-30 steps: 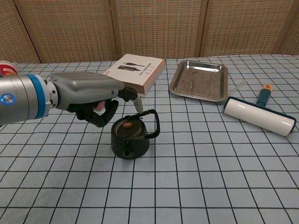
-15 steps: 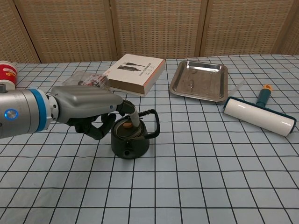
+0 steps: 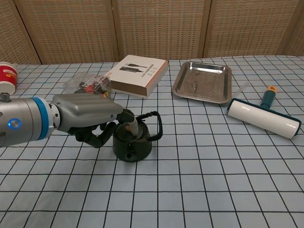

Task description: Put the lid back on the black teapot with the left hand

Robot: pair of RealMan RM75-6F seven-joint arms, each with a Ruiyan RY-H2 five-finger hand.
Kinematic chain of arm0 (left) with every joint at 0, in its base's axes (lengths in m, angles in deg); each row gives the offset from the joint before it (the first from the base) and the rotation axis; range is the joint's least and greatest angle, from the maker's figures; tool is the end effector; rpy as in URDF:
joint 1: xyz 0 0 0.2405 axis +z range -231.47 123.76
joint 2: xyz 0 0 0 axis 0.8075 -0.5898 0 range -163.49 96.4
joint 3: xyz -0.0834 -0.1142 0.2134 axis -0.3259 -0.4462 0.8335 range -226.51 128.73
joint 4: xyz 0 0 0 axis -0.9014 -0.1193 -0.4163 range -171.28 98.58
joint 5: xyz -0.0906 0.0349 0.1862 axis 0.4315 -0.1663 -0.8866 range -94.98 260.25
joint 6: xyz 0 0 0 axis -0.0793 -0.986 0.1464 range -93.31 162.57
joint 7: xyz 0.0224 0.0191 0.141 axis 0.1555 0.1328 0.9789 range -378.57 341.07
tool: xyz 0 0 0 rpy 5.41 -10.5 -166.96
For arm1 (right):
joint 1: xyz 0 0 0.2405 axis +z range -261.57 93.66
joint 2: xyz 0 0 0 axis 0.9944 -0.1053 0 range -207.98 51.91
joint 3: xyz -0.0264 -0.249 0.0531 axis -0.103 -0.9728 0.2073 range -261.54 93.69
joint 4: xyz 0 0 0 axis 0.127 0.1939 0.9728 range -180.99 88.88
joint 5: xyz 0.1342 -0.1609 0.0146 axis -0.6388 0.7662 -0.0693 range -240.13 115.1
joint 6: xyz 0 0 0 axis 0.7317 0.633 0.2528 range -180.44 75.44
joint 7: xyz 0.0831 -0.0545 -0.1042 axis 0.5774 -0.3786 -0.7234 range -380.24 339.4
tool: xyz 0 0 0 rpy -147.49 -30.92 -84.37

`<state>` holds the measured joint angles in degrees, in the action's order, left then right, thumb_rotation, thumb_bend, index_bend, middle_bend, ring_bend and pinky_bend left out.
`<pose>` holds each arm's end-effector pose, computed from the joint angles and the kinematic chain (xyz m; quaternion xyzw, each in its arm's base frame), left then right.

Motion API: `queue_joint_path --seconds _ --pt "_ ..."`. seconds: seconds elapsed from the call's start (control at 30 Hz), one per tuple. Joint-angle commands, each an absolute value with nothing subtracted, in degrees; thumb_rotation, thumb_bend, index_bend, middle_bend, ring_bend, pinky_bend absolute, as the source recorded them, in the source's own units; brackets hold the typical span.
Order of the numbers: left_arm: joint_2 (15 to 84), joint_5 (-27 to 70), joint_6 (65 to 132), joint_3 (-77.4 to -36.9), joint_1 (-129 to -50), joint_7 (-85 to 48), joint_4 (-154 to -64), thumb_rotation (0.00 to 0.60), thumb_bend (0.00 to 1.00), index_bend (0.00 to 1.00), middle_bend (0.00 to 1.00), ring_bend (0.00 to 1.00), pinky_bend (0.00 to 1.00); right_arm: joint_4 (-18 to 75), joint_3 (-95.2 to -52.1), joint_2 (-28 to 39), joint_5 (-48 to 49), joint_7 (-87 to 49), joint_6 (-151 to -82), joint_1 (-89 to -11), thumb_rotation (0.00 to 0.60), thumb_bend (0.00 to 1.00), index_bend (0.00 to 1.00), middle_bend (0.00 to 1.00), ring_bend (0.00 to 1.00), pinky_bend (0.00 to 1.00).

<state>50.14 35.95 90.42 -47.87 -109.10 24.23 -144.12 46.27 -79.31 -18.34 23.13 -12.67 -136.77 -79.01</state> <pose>-0.0910 0.2738 -0.0342 -0.8619 -0.3069 -0.2471 0.3192 -0.3147 -0.1883 0.1871 0.5764 -0.3995 0.4137 0.5806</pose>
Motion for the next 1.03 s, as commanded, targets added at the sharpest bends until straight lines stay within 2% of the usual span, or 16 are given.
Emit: queue_joint_path --seconds 0.03,0.23,0.3,0.33,0.43,0.47,0.5,0.77,1.03 --pt "50.0 35.9 90.8 -47.9 -109.1 24.2 -144.3 0.600 1.00 0.23 0.12 0.17 0.35 46.3 -79.3 -18.4 23.1 -12.6 -136.8 -79.0 0.600 0.00 0.00 0.00 0.00 0.00" --pt "47.7 31.5 93.2 -49.2 -107.6 20.8 -146.4 0.600 1.00 0.23 0.12 0.17 0.34 46.3 -79.3 -18.4 23.2 -12.6 -136.8 -79.0 0.600 0.00 0.00 0.00 0.00 0.00" --pt "46.2 28.9 94.8 -49.8 -106.6 19.2 -147.4 0.600 0.94 0.20 0.09 0.15 0.31 46.3 -79.4 -18.4 23.3 -12.6 -136.8 -79.0 0.600 0.00 0.00 0.00 0.00 0.00" --pt "44.9 26.6 96.2 -49.9 -105.7 18.1 -148.2 0.600 0.82 0.17 0.06 0.11 0.26 46.3 -79.4 -18.4 23.3 -12.6 -136.8 -79.0 0.600 0.00 0.00 0.00 0.00 0.00" --pt "40.6 21.1 101.7 -49.6 -102.4 15.7 -150.1 0.600 0.19 0.02 0.00 0.01 0.08 46.3 -79.4 -18.4 23.4 -12.5 -136.8 -79.0 0.600 0.00 0.00 0.00 0.00 0.00" --pt "39.6 19.8 103.1 -49.1 -101.3 15.1 -150.6 0.600 0.05 0.00 0.00 0.00 0.02 46.3 -79.4 -18.4 23.4 -12.5 -136.8 -79.0 0.600 0.00 0.00 0.00 0.00 0.00" --pt "37.7 17.8 105.9 -48.3 -99.1 14.2 -151.2 0.600 0.01 0.00 0.00 0.00 0.00 46.3 -79.4 -18.4 23.5 -12.5 -136.9 -79.1 0.600 0.00 0.00 0.00 0.00 0.00" --pt "30.4 8.3 125.6 -41.7 -81.8 5.3 -147.3 0.600 0.00 0.00 0.00 0.00 0.00 47.5 -79.6 -18.7 24.3 -13.6 -138.0 -79.5 0.600 0.00 0.00 0.00 0.00 0.00" --pt "25.4 5.7 130.8 -37.0 -70.1 -9.1 -142.0 0.600 0.00 0.00 0.00 0.00 0.00 48.1 -80.2 -18.6 25.5 -15.5 -138.4 -79.6 0.600 0.00 0.00 0.00 0.00 0.00"
